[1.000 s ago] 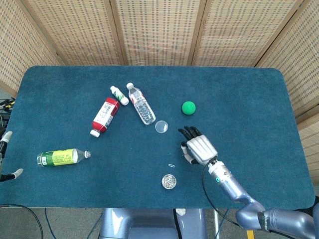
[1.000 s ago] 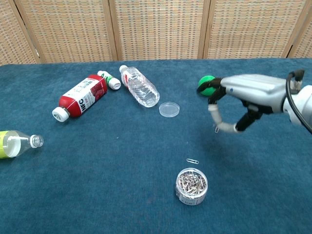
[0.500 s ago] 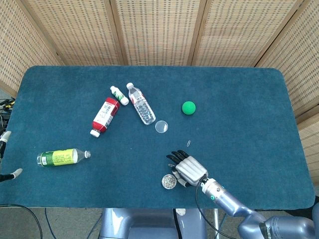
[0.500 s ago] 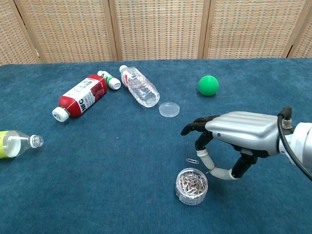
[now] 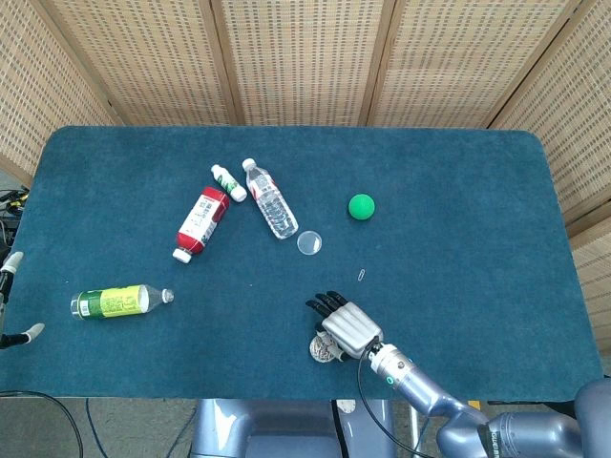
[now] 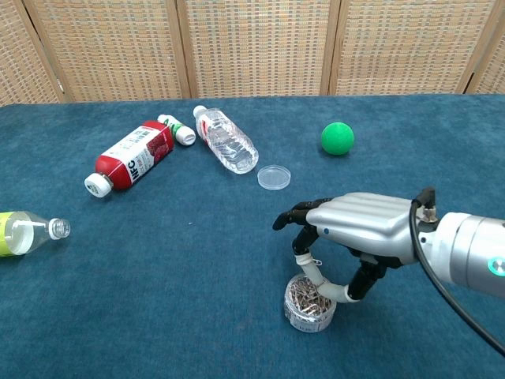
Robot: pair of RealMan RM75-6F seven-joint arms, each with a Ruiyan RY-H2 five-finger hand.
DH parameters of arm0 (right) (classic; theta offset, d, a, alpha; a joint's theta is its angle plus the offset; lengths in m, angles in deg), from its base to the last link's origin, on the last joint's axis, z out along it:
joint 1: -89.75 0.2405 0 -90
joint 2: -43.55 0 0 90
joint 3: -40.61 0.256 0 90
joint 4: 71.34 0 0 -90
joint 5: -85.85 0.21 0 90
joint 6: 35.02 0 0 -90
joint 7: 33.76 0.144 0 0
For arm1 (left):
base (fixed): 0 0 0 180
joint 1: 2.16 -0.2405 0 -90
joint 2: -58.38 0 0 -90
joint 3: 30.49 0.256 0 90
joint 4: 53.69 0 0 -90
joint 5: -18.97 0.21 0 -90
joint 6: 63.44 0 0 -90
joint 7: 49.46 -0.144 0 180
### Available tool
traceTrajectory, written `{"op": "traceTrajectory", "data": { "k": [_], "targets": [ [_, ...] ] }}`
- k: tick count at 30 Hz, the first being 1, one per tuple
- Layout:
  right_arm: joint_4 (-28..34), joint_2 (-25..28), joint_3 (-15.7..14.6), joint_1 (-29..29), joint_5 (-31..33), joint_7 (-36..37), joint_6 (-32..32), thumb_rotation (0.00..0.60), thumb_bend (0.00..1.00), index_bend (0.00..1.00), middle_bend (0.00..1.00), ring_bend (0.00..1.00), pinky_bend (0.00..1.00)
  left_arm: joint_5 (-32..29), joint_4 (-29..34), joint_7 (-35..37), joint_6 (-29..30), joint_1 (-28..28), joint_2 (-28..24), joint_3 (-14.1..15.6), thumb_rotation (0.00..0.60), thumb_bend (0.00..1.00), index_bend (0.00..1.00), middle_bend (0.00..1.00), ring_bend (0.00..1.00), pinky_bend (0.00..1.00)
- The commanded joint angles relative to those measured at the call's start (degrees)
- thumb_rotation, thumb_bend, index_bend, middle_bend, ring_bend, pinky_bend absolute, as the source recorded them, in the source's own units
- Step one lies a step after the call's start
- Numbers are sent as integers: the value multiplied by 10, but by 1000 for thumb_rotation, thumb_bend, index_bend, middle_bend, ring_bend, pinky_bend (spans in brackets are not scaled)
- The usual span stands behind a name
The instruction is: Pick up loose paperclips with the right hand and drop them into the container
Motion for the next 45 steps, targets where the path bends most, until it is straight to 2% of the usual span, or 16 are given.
{"op": "traceTrajectory", "data": {
  "k": [1,10,12,14,16,27,34,36,39,43,45],
  "targets": [
    [-2,-5,-1,1,6,-8,1,600,552,672,85,0,78,0,0,1,0,0,0,0,600,0,0,0,0,0],
    [1,-14,-3,2,11,-17,-2,600,546,671,85,0,78,1,0,3,1,-1,-1,0,600,0,0,0,0,0],
    [2,-12,-3,3,14,-18,-1,600,475,642,86,0,78,1,0,3,1,-1,-2,0,600,0,0,0,0,0],
    [3,-11,-3,3,17,-19,0,600,338,558,86,0,77,1,0,3,1,-1,-2,0,600,0,0,0,0,0],
    [4,-10,-2,4,19,-21,0,600,291,512,86,0,78,1,0,3,1,-1,-2,0,600,0,0,0,0,0],
    [19,-1,2,4,24,-26,-11,600,288,501,86,0,78,3,1,4,2,-2,-2,1,600,0,0,0,0,0],
    [27,17,35,8,25,-2,-27,600,291,501,86,0,78,2,0,6,1,-2,-2,0,600,0,0,0,0,0],
    [2,24,53,14,33,-6,-33,600,294,501,86,0,78,2,0,6,2,-2,-3,0,600,0,0,0,0,0],
    [-51,19,74,26,71,1,-16,600,367,500,86,0,78,0,1,6,2,-2,-3,-1,600,0,0,0,0,0],
    [-100,8,82,36,104,4,1,600,686,500,86,0,78,-3,0,7,0,-1,-3,-3,600,0,0,0,0,0],
    [-117,3,82,39,111,1,5,600,780,500,86,0,78,-6,0,7,-2,0,-3,-3,600,0,0,0,0,0]
  ]
}}
